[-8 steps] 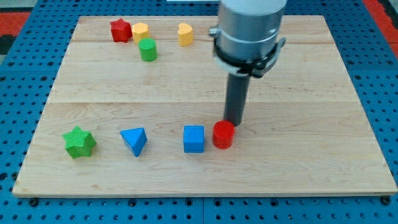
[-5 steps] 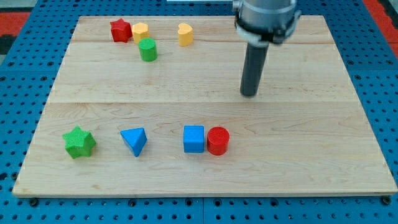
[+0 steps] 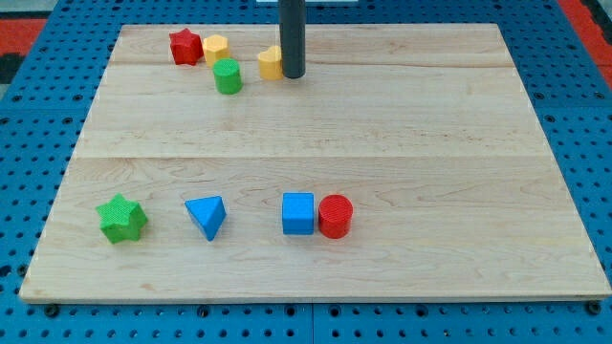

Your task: Push the yellow heart slightly down

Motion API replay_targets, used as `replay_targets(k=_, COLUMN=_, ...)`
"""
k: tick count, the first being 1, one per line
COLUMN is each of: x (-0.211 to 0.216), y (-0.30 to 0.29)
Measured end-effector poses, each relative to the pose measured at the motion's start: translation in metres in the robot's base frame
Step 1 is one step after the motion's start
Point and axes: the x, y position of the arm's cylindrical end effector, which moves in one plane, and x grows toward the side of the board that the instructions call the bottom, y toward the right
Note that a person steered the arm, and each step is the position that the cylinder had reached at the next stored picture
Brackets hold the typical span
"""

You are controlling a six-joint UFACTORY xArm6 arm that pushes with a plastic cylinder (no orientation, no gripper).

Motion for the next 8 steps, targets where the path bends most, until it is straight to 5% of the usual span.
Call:
replay_targets(k=1, x=-0.053, y=0.011)
replay_targets(k=2, x=-0.043, y=-0.023)
replay_targets(k=4, x=0.040, y=0.041)
replay_targets(k=5, x=-0.033, y=0.038)
replay_targets(k=6, x=-0.023, y=-0.019)
replay_targets(k=8, x=0.049, y=-0.012)
